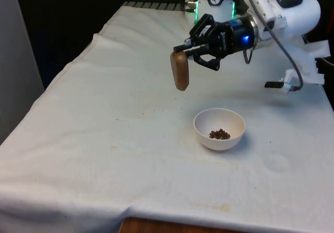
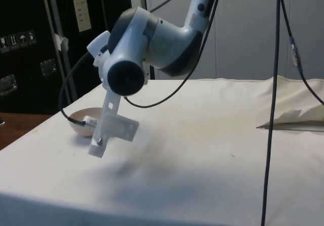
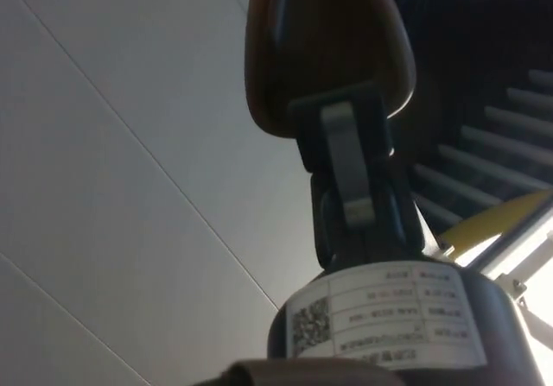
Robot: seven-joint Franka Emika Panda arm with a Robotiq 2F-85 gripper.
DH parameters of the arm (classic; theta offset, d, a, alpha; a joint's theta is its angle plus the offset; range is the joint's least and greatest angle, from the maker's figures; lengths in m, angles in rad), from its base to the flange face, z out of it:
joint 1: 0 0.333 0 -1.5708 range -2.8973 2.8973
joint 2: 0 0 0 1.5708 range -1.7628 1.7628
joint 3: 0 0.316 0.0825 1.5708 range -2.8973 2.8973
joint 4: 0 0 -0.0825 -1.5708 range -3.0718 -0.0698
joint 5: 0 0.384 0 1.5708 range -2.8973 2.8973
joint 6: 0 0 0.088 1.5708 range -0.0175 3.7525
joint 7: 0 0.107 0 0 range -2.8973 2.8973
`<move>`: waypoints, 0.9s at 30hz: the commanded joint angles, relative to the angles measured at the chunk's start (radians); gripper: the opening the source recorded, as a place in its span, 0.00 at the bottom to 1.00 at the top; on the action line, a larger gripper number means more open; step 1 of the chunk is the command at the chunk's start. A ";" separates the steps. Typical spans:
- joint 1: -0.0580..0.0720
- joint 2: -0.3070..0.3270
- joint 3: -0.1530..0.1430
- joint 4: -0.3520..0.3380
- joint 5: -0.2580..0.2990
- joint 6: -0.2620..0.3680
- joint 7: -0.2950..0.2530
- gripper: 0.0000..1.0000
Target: Pour the coffee beans from the cup into the bowl.
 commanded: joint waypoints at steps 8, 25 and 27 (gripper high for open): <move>-0.018 -0.037 -0.023 -0.031 0.010 0.071 0.033 0.00; -0.013 -0.125 -0.085 -0.128 0.015 0.125 0.101 0.00; -0.021 -0.143 -0.091 -0.147 0.009 0.154 0.115 0.00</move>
